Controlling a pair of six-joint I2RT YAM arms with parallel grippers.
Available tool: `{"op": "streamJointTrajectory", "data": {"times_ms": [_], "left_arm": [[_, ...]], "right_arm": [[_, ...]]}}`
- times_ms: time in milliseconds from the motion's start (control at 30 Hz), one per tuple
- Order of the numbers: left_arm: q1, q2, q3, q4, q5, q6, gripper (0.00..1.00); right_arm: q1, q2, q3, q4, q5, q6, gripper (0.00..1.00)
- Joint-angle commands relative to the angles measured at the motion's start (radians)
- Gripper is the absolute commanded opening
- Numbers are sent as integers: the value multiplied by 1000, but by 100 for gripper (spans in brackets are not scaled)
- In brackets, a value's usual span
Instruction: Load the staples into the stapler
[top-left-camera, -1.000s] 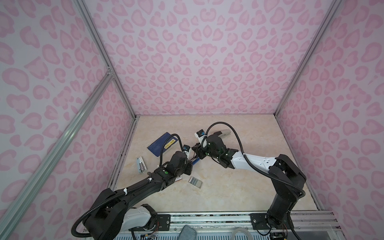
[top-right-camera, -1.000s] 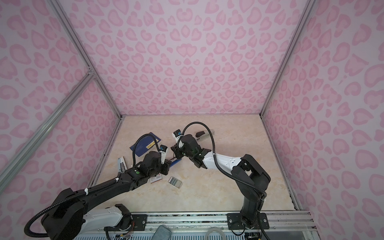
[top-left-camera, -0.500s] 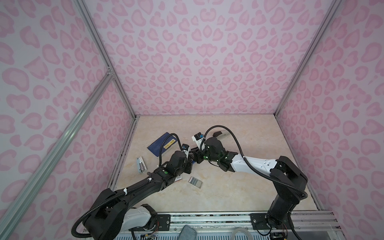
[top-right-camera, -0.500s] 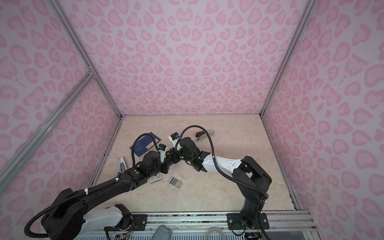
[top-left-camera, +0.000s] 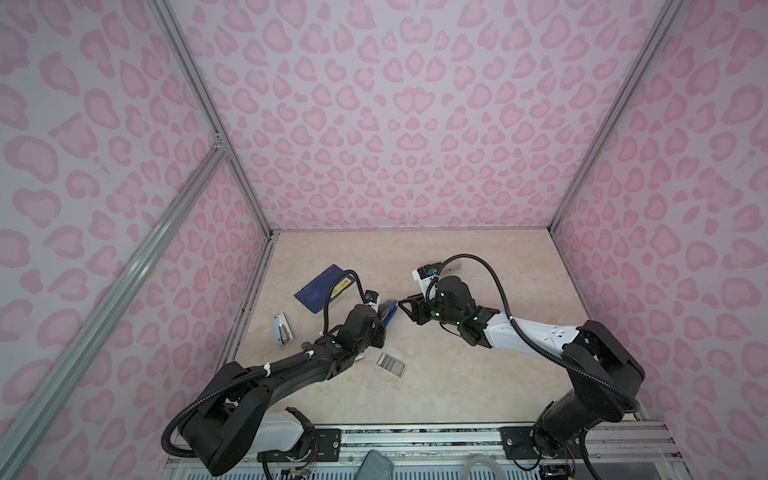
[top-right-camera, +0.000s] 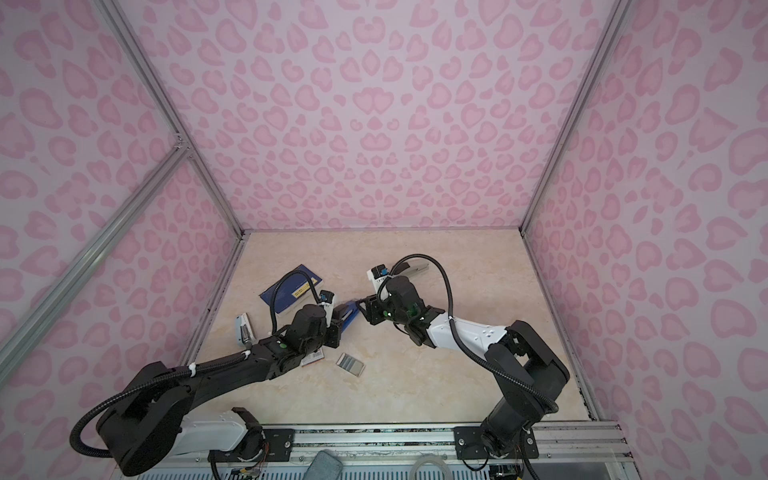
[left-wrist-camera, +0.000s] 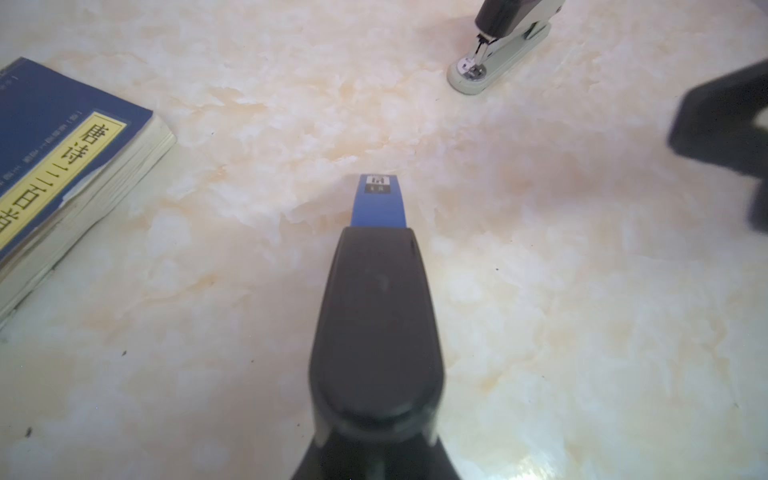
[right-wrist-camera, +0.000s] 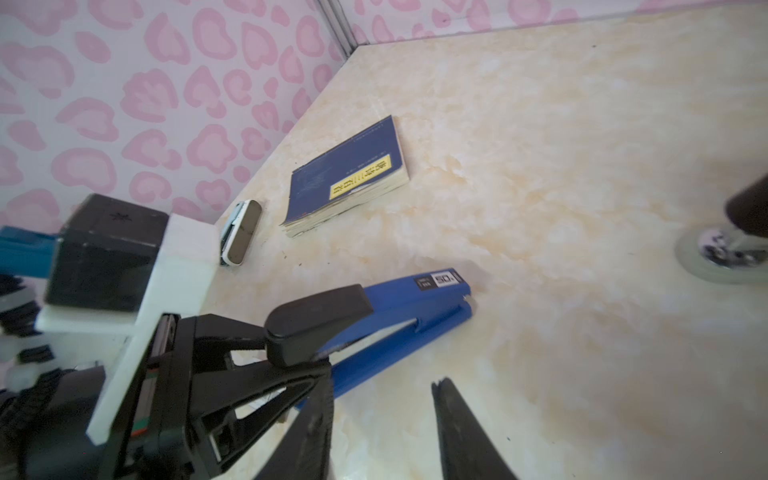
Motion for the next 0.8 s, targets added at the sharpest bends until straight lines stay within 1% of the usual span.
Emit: {"op": "streamJointTrajectory", "data": {"times_ms": [0,167,267,333,433,567,633,667,767], "left_arm": [[-11,65,25,76,-63,-11,10],[-43,191,76,83,-95,-14,11],[-63,234,81,76,-102,-32,16],[-69,241,78,65,-103,-55,21],[-72,217,65,47,-100,-76,29],[-74,138,43,8,-99,-93,35],[-74,86,31,-41,-95,-98,35],[-74,62,31,-65,-94,-103,38],[-74,-9,46,-152,-86,-114,51]], "right_arm": [[-29,-24,-49,25,30,14,42],[-60,-39,-111,34,50,17,42],[-64,-37,-135,47,51,25,42],[-66,-34,-142,56,51,30,42],[-68,-25,-137,64,45,32,42],[-70,-13,-123,67,39,31,42],[-71,-9,-122,73,34,36,43],[-71,-7,-120,75,32,38,42],[-73,-4,-117,70,20,41,43]]}}
